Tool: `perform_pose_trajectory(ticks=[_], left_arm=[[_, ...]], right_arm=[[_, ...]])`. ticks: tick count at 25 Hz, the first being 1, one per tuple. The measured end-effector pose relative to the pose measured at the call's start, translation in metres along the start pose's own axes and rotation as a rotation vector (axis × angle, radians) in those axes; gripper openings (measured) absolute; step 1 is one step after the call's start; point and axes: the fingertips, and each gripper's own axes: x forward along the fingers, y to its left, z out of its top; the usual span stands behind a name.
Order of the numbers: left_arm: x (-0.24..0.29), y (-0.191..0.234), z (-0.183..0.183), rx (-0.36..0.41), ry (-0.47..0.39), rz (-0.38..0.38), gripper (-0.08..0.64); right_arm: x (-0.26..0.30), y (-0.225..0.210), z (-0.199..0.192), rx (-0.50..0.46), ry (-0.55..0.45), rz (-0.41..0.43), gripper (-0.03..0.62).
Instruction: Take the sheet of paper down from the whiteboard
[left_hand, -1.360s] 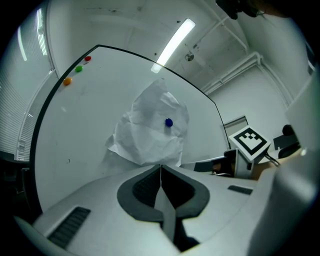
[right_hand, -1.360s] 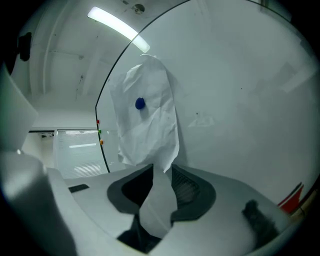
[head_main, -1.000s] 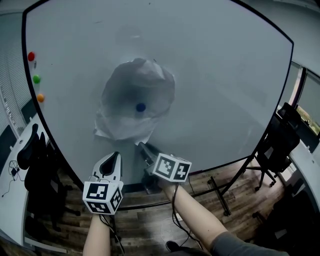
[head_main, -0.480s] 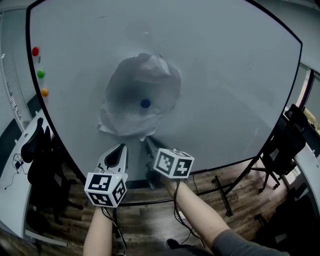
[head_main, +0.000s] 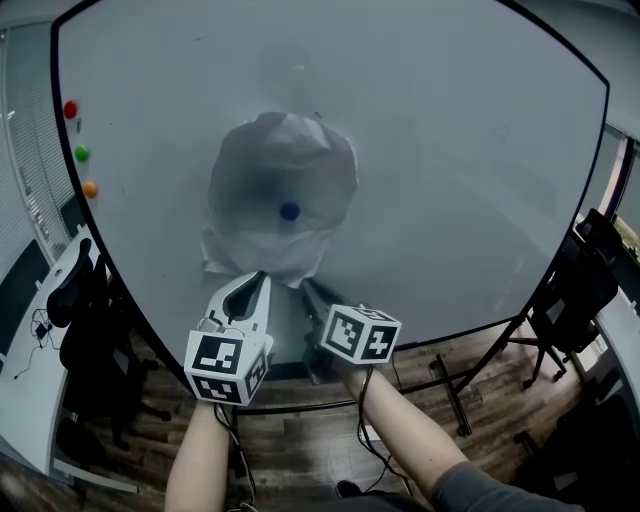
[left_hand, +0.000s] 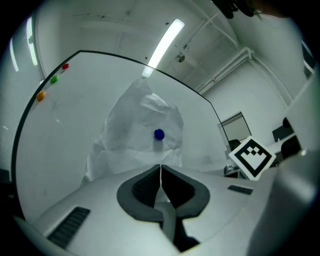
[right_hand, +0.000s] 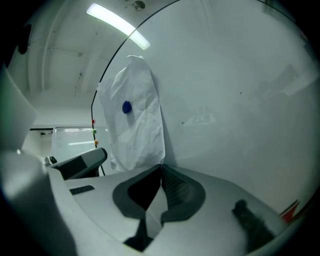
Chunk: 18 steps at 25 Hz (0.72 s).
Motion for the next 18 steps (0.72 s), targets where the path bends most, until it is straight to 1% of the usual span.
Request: perform_pose_trajectory(ticks=[3,6,9,12,13,15,18], left_arm=[[0.013,-0.006,0.018,0.061,-0.027,-0.001,0.018],[0.025,-0.007,0.027,0.111,-0.042,0.0,0.018],[0.033,-0.007,0.036,0.144,-0.07,0.004,0.018],[0.037,-0.004,0.048,0.178,-0.103,0.027,0.021],[0.038,-0.004,0.051,0.185,-0.113,0.028,0.028],[0.041,-0.006,0.056,0.188,-0.134,0.015,0.119],[0.046,-0.006,0.064,0.225,-0.163,0.03,0.135]], right_arm=[[-0.002,-0.001,0.0,-0.007,0.001,0.006,0.026],[-0.004,-0.004,-0.001,-0.005,0.01,0.009,0.026],[-0.007,-0.007,0.0,-0.009,0.014,0.011,0.026],[-0.007,-0.009,0.003,-0.01,0.014,0.016,0.026],[-0.007,-0.009,0.003,-0.009,0.014,0.019,0.025],[-0.008,-0.01,0.002,-0.01,0.017,0.026,0.025],[-0.008,-0.01,0.002,-0.013,0.021,0.035,0.025]])
